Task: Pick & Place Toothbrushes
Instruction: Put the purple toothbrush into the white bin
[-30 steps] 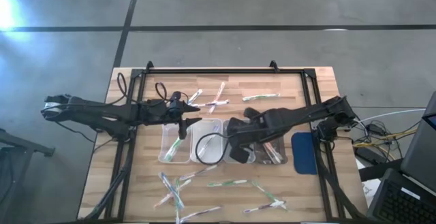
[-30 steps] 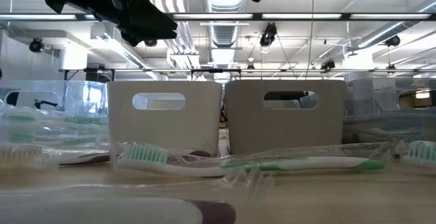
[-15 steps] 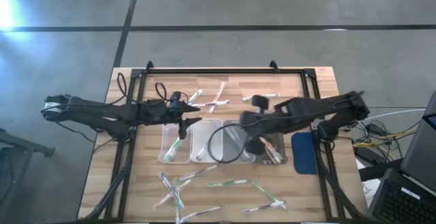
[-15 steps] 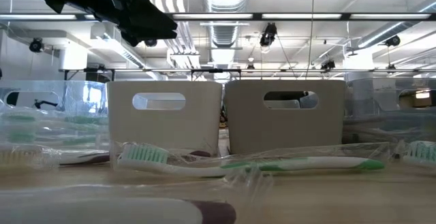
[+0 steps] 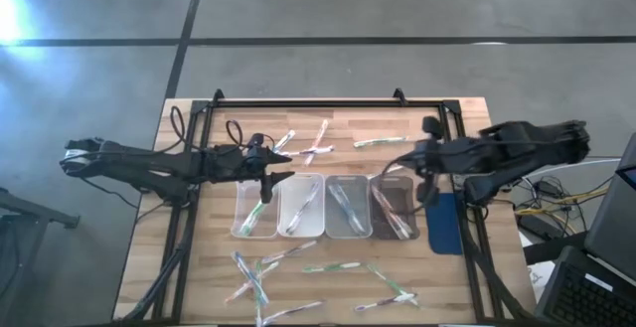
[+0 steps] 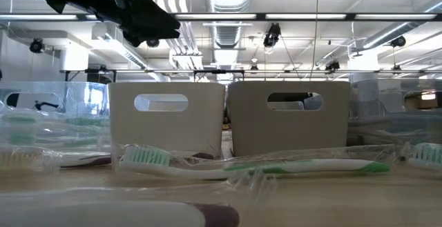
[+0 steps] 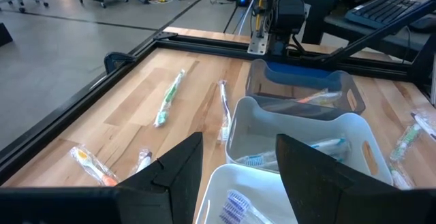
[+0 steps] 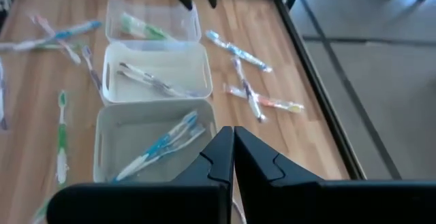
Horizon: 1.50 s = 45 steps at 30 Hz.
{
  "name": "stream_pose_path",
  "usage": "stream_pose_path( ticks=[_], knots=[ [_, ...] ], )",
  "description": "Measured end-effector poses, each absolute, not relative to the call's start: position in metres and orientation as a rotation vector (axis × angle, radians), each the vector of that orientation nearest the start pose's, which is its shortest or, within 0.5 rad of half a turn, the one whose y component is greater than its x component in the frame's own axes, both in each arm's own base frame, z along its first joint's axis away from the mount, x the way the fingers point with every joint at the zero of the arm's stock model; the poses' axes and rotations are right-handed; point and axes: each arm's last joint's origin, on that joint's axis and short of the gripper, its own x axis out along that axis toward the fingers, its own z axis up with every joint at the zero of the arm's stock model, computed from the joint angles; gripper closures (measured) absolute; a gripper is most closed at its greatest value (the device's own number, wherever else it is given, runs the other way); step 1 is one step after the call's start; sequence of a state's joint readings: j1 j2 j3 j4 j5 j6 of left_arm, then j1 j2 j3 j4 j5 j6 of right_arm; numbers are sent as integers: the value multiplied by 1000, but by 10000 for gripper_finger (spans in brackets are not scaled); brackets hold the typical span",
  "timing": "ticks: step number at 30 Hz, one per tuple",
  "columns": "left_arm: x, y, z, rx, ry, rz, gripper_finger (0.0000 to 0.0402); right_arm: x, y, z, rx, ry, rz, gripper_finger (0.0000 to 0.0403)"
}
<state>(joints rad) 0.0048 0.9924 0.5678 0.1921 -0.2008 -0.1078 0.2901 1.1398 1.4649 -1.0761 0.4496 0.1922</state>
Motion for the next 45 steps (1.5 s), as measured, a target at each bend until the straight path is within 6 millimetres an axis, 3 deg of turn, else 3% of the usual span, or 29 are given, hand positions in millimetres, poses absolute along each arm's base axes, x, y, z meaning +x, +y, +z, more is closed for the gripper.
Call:
stream_pose_path(
  ticks=[7, 13, 19, 31, 38, 45],
  knots=[
    [217, 7, 256, -85, 220, 217, 211, 144, 30, 393, -120, 532, -179, 394],
    [217, 7, 256, -85, 220, 217, 211, 127, 25, 360, -163, 443, -158, 394],
    [217, 7, 256, -86, 219, 217, 211, 128, 25, 313, -180, 391, -151, 394],
    [217, 7, 256, -86, 218, 217, 211, 135, 27, 214, -185, 455, -143, 394],
    [217, 7, 256, -86, 219, 218, 211, 130, 26, 184, -156, 340, -140, 394],
    [217, 7, 256, -76, 218, 232, 211, 122, 24, 174, -173, 278, -129, 394]
  ],
)
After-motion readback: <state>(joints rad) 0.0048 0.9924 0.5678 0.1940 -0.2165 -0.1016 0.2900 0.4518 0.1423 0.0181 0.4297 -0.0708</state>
